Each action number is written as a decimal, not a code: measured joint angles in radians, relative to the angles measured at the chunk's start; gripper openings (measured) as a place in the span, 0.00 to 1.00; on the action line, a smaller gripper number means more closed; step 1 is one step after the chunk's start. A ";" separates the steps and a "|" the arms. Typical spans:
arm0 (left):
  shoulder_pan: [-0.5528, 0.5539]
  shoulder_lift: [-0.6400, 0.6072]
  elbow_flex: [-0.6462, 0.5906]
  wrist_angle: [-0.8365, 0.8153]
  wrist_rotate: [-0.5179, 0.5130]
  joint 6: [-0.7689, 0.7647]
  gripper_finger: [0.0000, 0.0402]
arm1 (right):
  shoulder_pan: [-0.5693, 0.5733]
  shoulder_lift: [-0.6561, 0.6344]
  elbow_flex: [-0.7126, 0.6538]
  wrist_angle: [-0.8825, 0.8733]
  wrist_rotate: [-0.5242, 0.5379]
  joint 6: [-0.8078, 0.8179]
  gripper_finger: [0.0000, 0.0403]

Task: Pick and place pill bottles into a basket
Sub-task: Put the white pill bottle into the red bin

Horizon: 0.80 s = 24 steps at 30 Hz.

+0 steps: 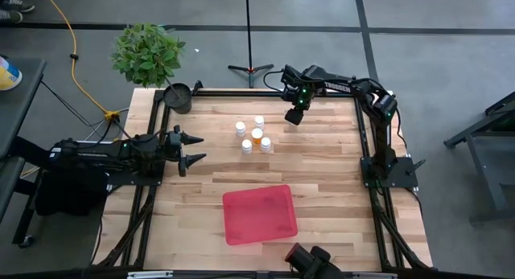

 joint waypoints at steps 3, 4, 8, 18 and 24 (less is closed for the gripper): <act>0.000 0.000 0.000 0.000 0.000 0.000 0.82 | 0.000 0.000 0.000 -0.001 0.000 -0.006 0.43; 0.000 0.000 0.000 0.000 0.000 0.000 0.82 | 0.000 0.000 0.000 -0.002 0.000 -0.007 0.43; 0.000 0.000 0.000 0.000 0.000 0.000 0.82 | 0.000 -0.001 0.005 -0.015 0.006 -0.008 0.43; 0.000 0.000 0.000 -0.001 0.000 0.000 0.82 | 0.013 -0.005 0.111 -0.107 0.009 -0.007 0.43; 0.000 0.000 0.000 -0.001 0.000 0.001 0.82 | 0.054 -0.005 0.217 -0.180 0.008 0.000 0.43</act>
